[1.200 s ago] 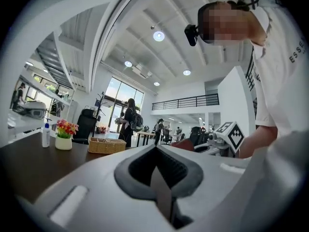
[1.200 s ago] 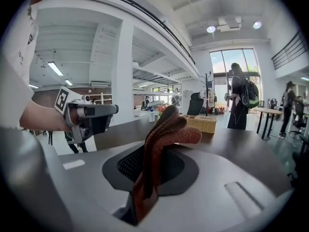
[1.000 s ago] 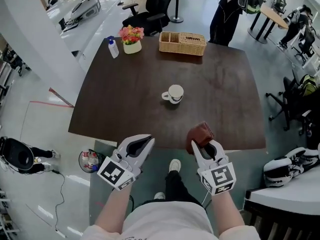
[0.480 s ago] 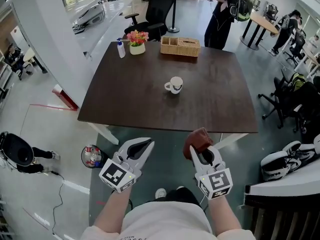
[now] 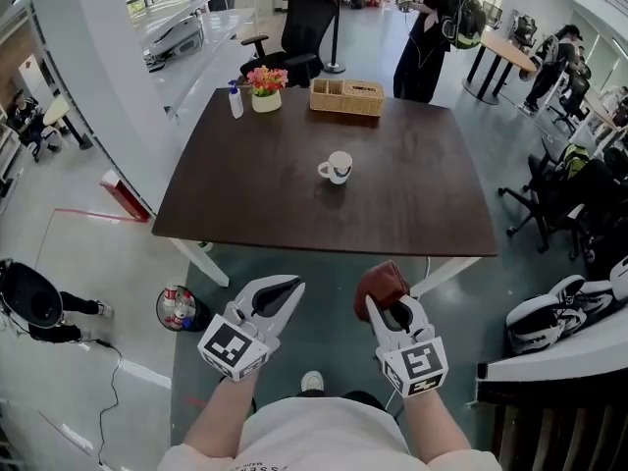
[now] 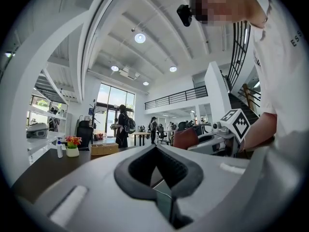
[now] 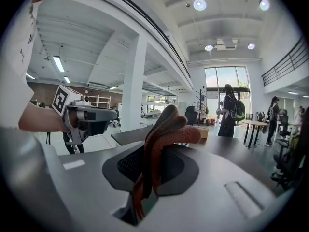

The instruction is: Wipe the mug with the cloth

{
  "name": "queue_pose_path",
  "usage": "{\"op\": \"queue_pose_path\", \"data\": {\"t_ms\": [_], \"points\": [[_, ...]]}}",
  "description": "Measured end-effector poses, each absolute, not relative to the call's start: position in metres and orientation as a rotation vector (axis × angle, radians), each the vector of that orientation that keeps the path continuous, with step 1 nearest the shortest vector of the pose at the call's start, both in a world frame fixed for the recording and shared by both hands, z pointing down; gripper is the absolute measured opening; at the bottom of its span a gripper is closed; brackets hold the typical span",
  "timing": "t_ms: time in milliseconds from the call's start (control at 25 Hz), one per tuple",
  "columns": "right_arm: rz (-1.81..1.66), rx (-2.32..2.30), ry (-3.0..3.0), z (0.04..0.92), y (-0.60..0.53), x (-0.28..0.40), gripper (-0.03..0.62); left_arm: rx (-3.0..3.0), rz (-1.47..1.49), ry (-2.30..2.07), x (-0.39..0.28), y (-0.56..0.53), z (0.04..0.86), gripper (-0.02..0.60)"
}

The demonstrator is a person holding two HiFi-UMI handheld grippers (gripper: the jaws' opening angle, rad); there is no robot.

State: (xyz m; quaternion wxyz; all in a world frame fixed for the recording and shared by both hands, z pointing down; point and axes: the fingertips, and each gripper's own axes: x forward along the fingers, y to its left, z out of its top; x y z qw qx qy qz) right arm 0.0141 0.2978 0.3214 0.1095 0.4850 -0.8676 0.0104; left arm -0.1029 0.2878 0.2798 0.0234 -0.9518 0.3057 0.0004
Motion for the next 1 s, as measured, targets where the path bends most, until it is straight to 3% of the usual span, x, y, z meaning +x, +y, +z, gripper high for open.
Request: {"op": "queue_pose_path", "data": {"t_ms": [1000], "points": [[0.038, 1.423, -2.546, 0.327, 0.301, 0.022, 0.078, -2.981, -0.034, 0.941, -0.093, 0.29, 0.289, 0.002]]}}
